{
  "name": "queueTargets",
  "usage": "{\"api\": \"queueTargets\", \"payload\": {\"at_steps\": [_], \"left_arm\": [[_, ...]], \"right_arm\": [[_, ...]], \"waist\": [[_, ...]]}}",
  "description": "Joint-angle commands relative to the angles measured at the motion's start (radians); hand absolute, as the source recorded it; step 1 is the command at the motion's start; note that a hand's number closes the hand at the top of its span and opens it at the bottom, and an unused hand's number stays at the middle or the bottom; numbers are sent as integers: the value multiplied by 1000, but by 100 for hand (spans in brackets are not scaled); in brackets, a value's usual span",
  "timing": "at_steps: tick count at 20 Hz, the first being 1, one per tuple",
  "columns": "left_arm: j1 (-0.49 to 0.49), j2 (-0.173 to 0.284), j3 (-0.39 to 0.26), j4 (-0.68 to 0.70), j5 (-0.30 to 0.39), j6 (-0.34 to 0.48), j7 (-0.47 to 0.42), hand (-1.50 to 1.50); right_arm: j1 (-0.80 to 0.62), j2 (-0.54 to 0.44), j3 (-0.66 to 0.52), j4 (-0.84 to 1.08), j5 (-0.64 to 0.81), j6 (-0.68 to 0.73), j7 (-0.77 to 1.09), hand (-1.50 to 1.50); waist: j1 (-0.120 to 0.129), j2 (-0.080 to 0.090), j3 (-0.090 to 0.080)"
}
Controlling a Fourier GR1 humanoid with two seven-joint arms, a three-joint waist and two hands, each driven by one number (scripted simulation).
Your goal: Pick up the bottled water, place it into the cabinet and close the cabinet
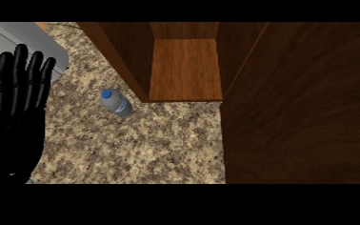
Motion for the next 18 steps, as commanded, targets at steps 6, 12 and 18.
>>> {"api": "queueTargets", "payload": {"at_steps": [6,12,18], "left_arm": [[-124,-33,12,136,-242,172,-26,-150],[-25,-78,-150,161,-183,360,167,-150],[52,-79,-288,18,-303,418,312,-150]], "right_arm": [[42,11,35,-136,-36,30,2,-150],[182,-24,74,-214,-191,94,252,-150],[418,-9,151,-457,-173,104,299,-150]], "waist": [[-6,-53,-4],[1,-54,-5],[3,-57,-5]]}}
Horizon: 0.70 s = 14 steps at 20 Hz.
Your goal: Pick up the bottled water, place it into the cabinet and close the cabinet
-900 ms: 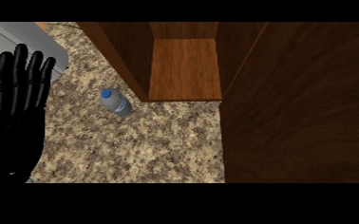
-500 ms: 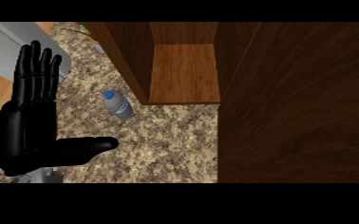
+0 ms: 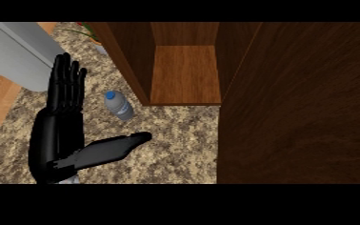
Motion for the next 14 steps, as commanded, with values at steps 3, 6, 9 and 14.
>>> {"api": "queueTargets", "payload": {"at_steps": [3,6,9,14], "left_arm": [[47,-4,-136,-23,-105,135,64,-150],[100,-4,-114,6,-85,112,13,-150],[125,-4,-133,-37,-105,110,38,-150],[142,-4,-81,77,-78,181,-88,-150]], "right_arm": [[84,9,34,-136,0,3,68,-150],[159,25,59,-112,22,39,-21,-150],[161,-16,-25,-141,-73,57,11,-150],[312,19,81,-194,2,70,-53,-150]], "waist": [[5,0,0],[3,0,0],[5,1,0],[-3,-1,-1]]}}
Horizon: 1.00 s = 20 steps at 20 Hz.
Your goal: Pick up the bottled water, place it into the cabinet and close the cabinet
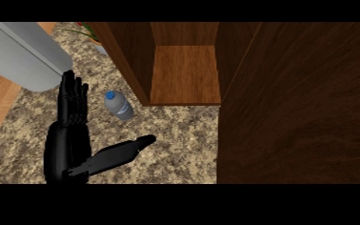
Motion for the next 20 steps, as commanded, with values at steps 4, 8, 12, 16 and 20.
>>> {"api": "queueTargets", "payload": {"at_steps": [4,8,12,16,20], "left_arm": [[46,31,107,127,120,-4,-161,-150],[-26,3,142,246,110,21,-177,-150],[-14,3,206,373,229,-34,-316,-150],[-56,38,316,526,308,-92,-450,-150],[-28,-2,328,632,354,-114,-597,-150]], "right_arm": [[150,-41,-35,-170,-67,46,-18,-150],[246,-22,46,-181,12,56,-88,-150],[276,-36,3,-140,-21,88,-160,-150],[375,-38,37,-164,15,118,-229,-150],[416,-34,60,-211,26,111,-221,-150]], "waist": [[-2,1,-1],[-8,0,0],[-6,1,-1],[-15,0,-1],[-8,1,-2]]}}
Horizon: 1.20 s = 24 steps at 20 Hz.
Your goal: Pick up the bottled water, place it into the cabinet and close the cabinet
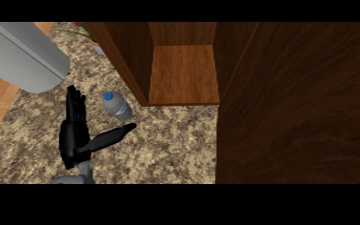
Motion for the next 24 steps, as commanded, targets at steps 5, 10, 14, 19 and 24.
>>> {"api": "queueTargets", "payload": {"at_steps": [5,10,14,19,24], "left_arm": [[-105,7,143,352,126,-62,-278,-150],[-205,17,201,574,145,-94,-393,-150],[-267,28,240,710,209,-219,-459,-150],[-329,18,256,851,232,-311,-540,-150],[-408,34,298,996,255,-366,-642,-150]], "right_arm": [[86,-19,-19,-147,-43,7,31,-150],[94,-18,36,-162,-12,11,30,-150],[142,-19,30,-156,-1,29,-27,-150],[170,-3,69,-86,63,43,-100,-150],[109,-30,-9,-103,-12,40,-49,-150]], "waist": [[1,3,0],[-5,6,-1],[-16,8,-3],[-19,3,-2],[-8,9,-2]]}}
